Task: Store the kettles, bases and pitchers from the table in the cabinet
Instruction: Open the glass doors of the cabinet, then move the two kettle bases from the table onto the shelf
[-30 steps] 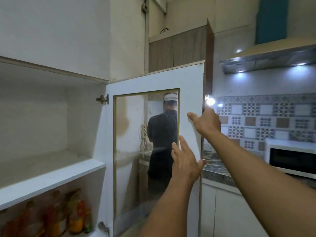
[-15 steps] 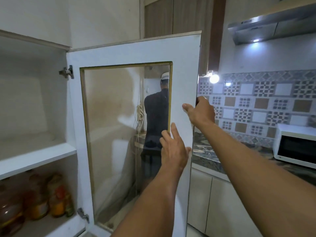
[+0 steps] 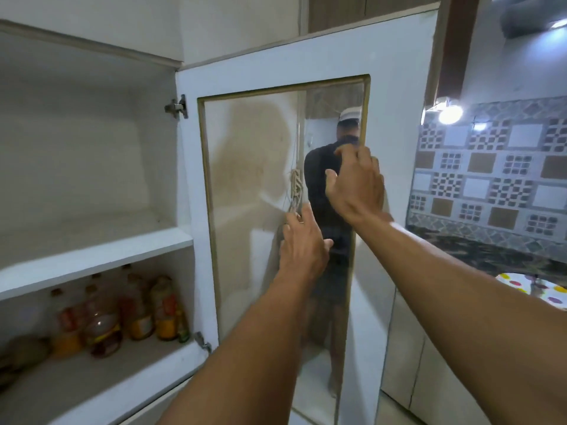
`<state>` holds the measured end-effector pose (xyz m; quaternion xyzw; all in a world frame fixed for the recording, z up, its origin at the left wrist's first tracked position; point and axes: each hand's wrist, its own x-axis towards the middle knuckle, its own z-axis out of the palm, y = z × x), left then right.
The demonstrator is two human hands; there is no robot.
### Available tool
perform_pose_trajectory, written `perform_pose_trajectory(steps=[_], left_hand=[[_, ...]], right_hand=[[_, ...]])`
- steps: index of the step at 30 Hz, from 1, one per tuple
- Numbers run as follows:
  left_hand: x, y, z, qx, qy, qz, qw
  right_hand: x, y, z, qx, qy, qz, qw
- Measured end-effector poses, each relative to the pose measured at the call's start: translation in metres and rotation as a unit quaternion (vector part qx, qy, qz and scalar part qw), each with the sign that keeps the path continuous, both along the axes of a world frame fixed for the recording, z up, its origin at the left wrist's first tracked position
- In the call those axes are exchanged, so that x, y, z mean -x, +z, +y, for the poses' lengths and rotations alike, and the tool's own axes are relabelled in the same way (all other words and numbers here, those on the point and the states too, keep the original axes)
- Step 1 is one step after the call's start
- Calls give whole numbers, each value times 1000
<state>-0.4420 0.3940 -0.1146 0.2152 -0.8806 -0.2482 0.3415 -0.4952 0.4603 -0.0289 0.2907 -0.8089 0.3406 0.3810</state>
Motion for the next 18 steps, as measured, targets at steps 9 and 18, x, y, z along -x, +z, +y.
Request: perform_pose_trajectory(steps=[9,18], left_hand=[[-195,-18,-180,60,252,-31,965],[-526,-61,-280,28,572,-104,813]], right_hand=[[-141,-40,-194,-91,234,-74,965],[-431,-112,-379,-216,530,-35,819]])
